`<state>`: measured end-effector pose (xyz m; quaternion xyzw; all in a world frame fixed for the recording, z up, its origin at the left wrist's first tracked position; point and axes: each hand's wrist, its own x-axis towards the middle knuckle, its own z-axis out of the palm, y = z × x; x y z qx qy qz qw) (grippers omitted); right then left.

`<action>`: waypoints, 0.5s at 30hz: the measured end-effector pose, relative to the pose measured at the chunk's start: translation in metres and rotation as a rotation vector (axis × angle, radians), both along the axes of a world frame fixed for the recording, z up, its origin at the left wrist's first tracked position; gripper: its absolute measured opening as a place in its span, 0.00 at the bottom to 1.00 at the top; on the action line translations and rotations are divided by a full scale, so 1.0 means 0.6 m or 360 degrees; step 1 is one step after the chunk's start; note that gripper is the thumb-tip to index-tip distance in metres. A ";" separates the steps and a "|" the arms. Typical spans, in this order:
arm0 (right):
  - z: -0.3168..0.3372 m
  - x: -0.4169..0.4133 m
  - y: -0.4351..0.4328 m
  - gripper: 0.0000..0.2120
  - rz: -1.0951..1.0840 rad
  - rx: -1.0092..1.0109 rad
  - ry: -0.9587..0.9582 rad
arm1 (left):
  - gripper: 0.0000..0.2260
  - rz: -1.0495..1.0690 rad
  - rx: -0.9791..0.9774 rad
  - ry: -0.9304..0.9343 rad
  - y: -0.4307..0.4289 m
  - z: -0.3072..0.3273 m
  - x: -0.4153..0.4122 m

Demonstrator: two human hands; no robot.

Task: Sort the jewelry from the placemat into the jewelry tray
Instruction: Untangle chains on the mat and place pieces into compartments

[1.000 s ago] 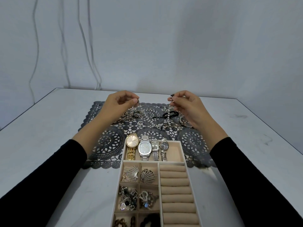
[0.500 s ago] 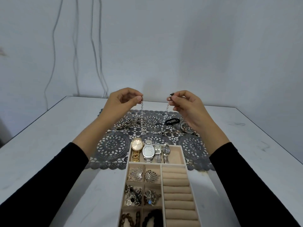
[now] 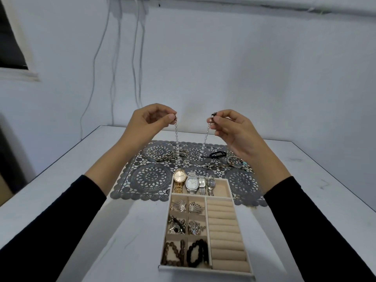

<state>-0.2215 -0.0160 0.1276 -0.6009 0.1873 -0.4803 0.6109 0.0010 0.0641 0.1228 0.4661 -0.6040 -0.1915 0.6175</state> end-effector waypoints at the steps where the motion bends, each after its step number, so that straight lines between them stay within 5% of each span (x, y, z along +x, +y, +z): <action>1: 0.002 -0.002 0.008 0.05 0.0015 -0.0002 -0.0002 | 0.03 -0.0005 -0.0011 0.0001 0.009 0.002 0.000; 15: -0.010 -0.028 0.106 0.04 0.0308 0.0067 0.0075 | 0.04 -0.0040 -0.0117 -0.0037 0.118 0.000 -0.011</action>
